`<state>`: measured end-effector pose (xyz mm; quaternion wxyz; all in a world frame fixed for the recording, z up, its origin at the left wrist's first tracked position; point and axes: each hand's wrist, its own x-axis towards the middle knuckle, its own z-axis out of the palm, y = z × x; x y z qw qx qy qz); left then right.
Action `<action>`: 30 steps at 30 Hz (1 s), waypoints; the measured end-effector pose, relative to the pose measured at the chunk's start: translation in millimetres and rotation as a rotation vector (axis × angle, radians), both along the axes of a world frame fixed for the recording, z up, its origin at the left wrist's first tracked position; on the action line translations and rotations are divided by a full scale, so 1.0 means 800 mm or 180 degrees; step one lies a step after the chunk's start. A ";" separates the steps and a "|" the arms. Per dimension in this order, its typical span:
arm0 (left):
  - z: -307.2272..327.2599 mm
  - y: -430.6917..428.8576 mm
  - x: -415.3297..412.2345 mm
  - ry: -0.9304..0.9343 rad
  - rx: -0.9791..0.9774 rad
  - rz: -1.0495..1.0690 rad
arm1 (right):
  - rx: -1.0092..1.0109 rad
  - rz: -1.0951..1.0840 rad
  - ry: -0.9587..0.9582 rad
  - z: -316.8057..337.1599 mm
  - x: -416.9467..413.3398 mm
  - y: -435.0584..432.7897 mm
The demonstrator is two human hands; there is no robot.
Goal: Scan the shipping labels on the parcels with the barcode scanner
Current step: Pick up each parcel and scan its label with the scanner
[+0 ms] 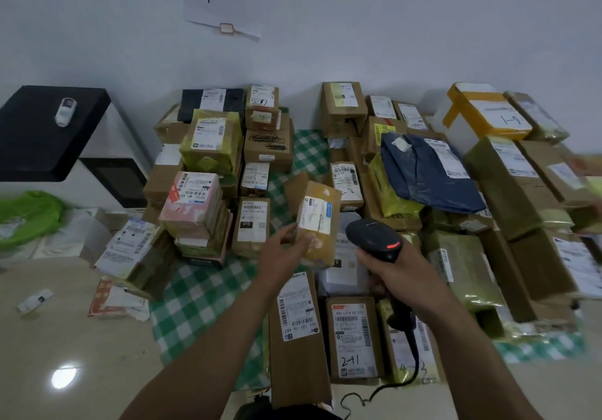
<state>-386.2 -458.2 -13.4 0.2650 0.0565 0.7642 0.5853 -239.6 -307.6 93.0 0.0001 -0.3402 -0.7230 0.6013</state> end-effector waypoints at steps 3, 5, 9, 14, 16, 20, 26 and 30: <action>-0.005 0.029 0.016 -0.0232 -0.0037 -0.0286 | 0.0015 -0.0179 0.0024 -0.005 0.003 0.013; -0.013 0.045 0.024 -0.0109 -0.0208 -0.0387 | 0.0038 -0.0244 0.0007 -0.011 0.004 0.018; -0.041 0.061 0.035 0.0230 -0.0661 -0.0730 | -0.0029 -0.0311 -0.0051 -0.030 -0.002 0.024; -0.051 0.071 0.013 0.0638 -0.1011 -0.1223 | -0.0253 -0.0435 -0.0028 -0.060 -0.023 0.028; -0.059 0.075 -0.015 0.0741 -0.0888 -0.1001 | -0.0248 -0.0440 -0.0083 -0.073 -0.033 0.030; -0.076 0.090 -0.085 0.0631 -0.0752 -0.0634 | -0.0081 -0.0279 -0.0294 -0.098 -0.056 0.034; -0.111 0.136 -0.162 -0.0335 -0.0873 -0.0247 | -0.0004 -0.0191 -0.0533 -0.132 -0.069 0.038; -0.115 0.155 -0.174 -0.0833 -0.0871 -0.0186 | -0.0081 -0.0247 -0.0656 -0.148 -0.072 0.043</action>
